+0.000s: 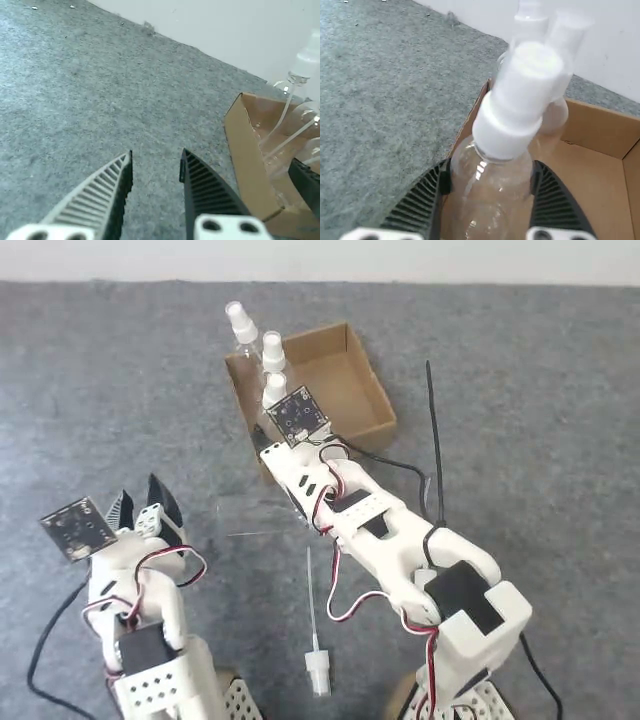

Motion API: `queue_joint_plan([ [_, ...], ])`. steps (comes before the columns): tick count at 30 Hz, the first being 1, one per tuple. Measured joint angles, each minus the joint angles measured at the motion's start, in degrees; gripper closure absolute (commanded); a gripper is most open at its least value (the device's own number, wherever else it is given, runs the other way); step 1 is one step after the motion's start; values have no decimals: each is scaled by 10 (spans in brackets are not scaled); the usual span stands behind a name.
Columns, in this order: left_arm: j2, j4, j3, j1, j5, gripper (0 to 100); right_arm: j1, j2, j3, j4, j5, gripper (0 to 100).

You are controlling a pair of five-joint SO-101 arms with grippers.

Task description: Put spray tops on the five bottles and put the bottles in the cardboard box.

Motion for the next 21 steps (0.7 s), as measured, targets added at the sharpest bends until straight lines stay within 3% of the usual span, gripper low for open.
queue_joint_plan([
  [3, 0, 0, 0, 0, 0, 855, 0, 0, 0, 0, 0, 835],
  [9, 0, 0, 0, 0, 0, 855, 0, 0, -8, 31, 0, 729],
  [21, 0, 0, 0, 0, 0, 855, 1, 1, -7, 62, 0, 727],
])
